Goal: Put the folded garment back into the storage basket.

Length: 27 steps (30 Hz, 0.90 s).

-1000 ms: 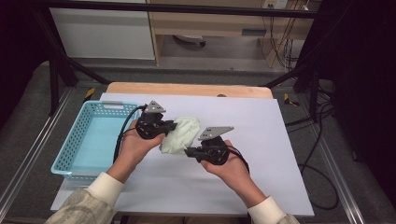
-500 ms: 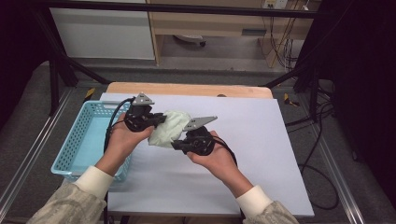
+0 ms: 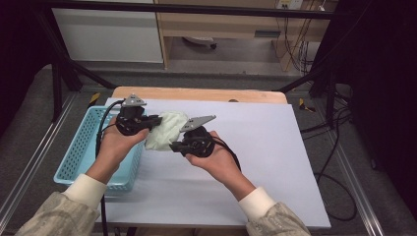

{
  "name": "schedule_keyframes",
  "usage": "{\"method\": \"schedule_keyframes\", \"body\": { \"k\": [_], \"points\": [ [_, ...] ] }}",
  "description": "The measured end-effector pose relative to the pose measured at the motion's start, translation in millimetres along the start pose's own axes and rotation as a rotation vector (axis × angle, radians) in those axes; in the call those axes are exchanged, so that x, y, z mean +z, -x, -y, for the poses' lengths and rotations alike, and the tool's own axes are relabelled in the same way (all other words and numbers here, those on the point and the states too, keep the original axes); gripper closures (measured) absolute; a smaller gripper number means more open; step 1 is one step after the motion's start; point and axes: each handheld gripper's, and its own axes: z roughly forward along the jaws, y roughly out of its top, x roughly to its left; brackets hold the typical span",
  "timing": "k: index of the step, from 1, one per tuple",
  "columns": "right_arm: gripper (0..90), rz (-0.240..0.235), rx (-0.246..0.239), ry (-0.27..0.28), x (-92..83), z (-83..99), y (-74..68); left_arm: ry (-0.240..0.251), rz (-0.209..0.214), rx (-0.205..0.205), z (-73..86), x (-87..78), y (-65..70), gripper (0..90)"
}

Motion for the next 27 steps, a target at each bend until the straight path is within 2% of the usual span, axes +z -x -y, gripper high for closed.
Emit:
{"method": "schedule_keyframes", "body": {
  "k": [15, 27],
  "points": [
    [88.3, -0.022, -0.024, 0.015, 23.0, -25.1, -8.6, 0.021, -0.045, -0.042, 9.7, -27.1, -27.5, 82.1],
    [88.3, -0.038, -0.037, 0.012, 40.2, -34.4, -13.2, 0.021, -0.075, -0.058, 16.3, -37.6, -42.1, 82.1]
  ]
}}
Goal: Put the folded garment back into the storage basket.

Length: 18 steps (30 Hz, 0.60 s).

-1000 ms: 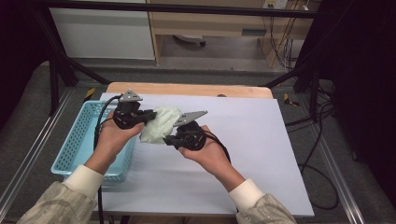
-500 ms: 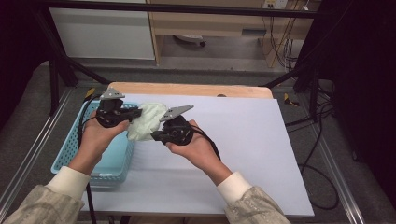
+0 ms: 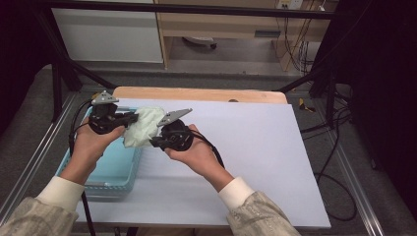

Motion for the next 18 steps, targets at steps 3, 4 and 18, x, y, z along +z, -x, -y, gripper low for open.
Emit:
{"method": "schedule_keyframes", "body": {
  "k": [3, 4, 18],
  "points": [
    [88.3, 0.000, -0.008, 0.010, 1.8, -1.1, -0.9, 0.000, -0.004, 0.001, 0.8, -1.6, -2.5, 82.1],
    [88.3, 0.000, -0.012, 0.016, 2.2, -1.3, -1.4, 0.000, -0.007, 0.000, 1.1, -1.9, -3.0, 82.1],
    [88.3, 0.005, -0.032, 0.029, 14.8, -9.7, -9.8, 0.012, -0.032, -0.004, 6.3, -15.7, -14.2, 82.1]
  ]
}}
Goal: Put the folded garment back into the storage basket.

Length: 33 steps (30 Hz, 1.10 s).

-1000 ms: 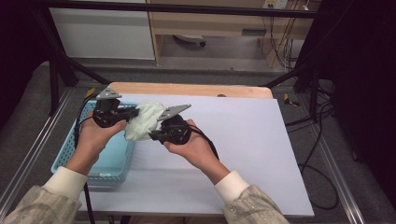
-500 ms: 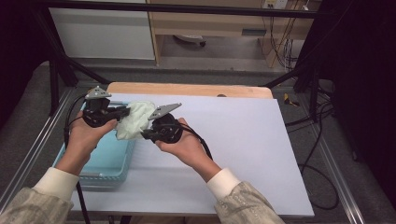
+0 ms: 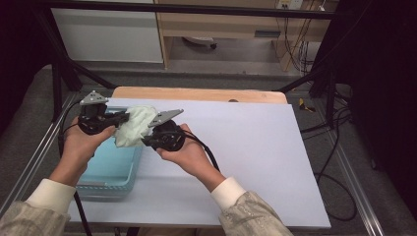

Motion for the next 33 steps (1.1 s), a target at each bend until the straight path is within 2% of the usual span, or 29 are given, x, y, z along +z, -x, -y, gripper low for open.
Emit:
{"method": "schedule_keyframes", "body": {
  "k": [12, 20, 26, 33],
  "points": [
    [88.3, -0.019, -0.001, 0.003, 13.8, -7.3, -9.3, -0.005, -0.024, -0.001, 5.3, -11.5, -9.8, 82.1],
    [88.3, -0.026, -0.010, 0.000, 20.8, -8.8, -10.6, -0.008, -0.033, -0.004, 9.0, -14.5, -15.8, 82.1],
    [88.3, -0.035, 0.008, 0.004, 29.2, -10.4, -11.3, -0.015, -0.043, -0.017, 13.1, -16.2, -23.2, 82.1],
    [88.3, -0.040, 0.006, 0.008, 39.6, -12.2, -12.8, -0.017, -0.060, -0.024, 17.4, -21.4, -30.6, 82.1]
  ]
}}
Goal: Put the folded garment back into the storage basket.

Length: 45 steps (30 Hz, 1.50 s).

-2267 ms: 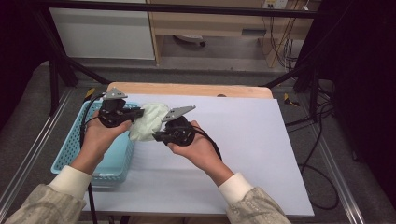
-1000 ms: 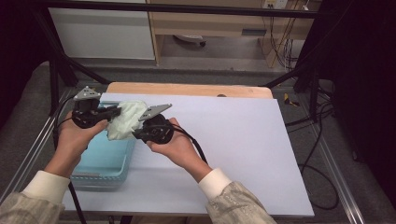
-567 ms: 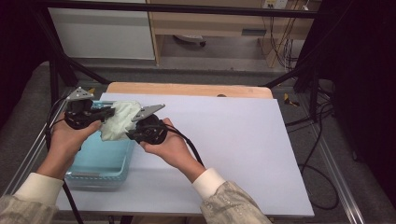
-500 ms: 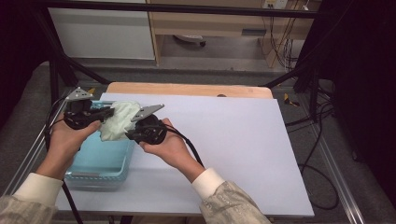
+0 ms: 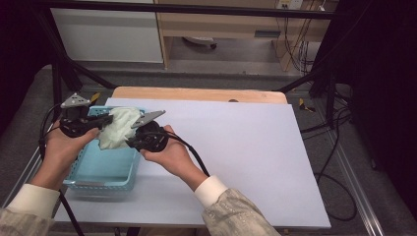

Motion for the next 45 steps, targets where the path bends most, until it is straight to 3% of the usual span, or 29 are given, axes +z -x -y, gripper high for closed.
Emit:
{"method": "schedule_keyframes", "body": {
  "k": [45],
  "points": [
    [88.3, -0.043, -0.020, -0.040, 46.7, -12.0, -11.6, -0.029, -0.054, -0.030, 22.9, -9.3, -29.4, 82.1]
  ]
}}
